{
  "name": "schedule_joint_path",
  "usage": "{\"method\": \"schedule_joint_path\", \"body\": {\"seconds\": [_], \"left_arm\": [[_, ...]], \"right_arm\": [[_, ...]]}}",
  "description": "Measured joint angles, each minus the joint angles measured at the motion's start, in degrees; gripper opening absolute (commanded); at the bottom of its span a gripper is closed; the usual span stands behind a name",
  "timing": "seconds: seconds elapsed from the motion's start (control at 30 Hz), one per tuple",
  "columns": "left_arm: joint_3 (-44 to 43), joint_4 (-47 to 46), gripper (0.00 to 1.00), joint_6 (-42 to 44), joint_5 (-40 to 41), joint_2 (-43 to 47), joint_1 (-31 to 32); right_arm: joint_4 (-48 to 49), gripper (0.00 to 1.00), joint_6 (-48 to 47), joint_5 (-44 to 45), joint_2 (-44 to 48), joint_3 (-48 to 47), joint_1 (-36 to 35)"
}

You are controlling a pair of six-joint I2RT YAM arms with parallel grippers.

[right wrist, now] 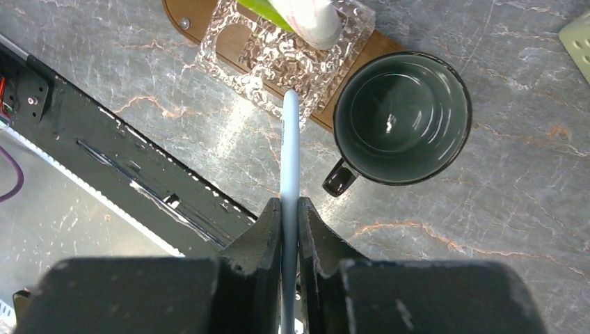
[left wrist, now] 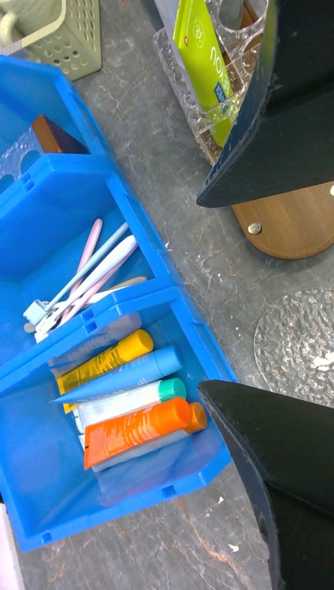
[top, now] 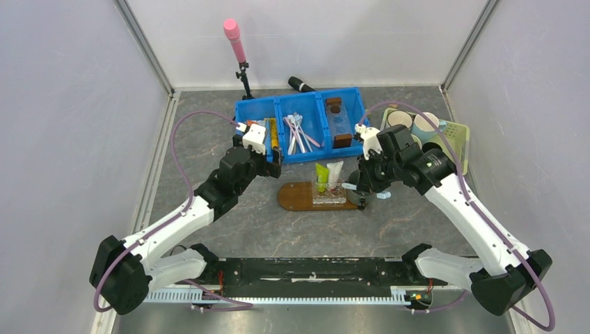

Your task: Prepare toiletry sets of a toothbrush and toothpaste on the tray

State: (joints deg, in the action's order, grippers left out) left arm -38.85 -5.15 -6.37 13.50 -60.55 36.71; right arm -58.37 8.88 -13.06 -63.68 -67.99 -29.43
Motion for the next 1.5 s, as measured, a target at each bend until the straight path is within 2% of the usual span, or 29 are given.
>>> {"method": "schedule_joint_path", "body": {"seconds": [0.83, 1.5], "left_arm": [[0.0, -4.6, 1.00, 3.2, 1.5, -3.1, -0.3], [0.0, -4.9, 1.00, 3.2, 1.4, -3.7, -0.4]], "right_arm": [[7.9, 0.00, 3.3, 10.5, -4.1, 4.2, -7.8], [6.3, 0.00, 3.9, 11.3, -4.7, 4.2, -10.3]]}}
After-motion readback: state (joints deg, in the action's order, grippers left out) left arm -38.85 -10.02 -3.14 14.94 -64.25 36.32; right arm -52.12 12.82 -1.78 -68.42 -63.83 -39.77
